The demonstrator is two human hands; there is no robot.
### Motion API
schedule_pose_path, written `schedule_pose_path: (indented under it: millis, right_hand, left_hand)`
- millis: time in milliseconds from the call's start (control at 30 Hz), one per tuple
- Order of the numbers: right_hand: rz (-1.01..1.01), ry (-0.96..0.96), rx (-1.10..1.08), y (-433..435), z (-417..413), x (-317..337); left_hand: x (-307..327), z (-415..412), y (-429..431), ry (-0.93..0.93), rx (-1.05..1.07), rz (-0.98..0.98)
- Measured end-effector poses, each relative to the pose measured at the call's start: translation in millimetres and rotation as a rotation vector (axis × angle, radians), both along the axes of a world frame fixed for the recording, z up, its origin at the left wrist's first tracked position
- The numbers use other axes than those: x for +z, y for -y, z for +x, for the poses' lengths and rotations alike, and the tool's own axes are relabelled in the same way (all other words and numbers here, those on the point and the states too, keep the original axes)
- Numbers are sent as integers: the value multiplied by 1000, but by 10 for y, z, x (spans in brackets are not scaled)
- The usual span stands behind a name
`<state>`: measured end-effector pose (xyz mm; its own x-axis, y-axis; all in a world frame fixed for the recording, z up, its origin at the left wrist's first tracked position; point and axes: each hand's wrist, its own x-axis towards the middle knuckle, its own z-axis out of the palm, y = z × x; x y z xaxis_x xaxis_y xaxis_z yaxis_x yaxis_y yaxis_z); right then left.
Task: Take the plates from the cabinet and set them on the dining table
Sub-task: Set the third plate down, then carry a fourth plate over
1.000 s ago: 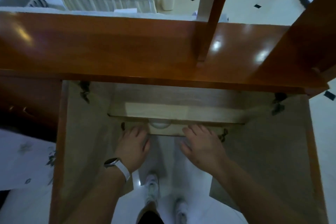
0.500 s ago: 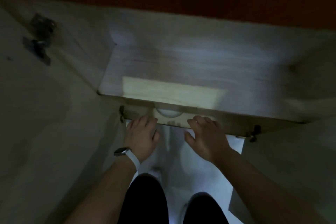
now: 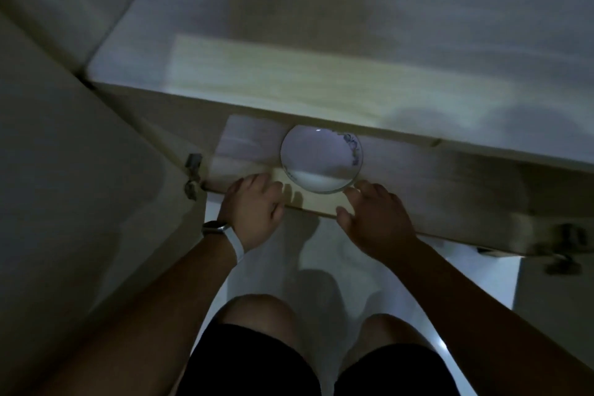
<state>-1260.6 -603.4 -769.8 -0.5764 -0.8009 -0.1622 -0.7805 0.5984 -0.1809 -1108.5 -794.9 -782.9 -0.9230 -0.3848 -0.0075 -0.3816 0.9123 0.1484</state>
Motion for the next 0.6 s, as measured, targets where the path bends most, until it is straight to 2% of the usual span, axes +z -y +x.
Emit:
schedule_pose_path:
  millis: [167,233,333,400,500,600]
  right_hand:
    - [10,33,-107,157,-294,-483]
    - [9,61,-168,231,-410,-626]
    - [-30,154,-317,326,-545,-807]
    - [-44,207,-385,375,-624,-938]
    - [-73,295,-448,456,-707,-1100]
    - [-173,386,-544,557,-755,-1195]
  left_hand:
    - [-516,-174,246,-60,49,86]
    - [-684,-297,334,-61,145,205]
    - [-900,-478,436,-101,320,563]
    - [-1010,-593,468,-136,403,716]
    - [-1122,-753,534,-240,481,826]
    - [-1197,-892,621,-267,526,872]
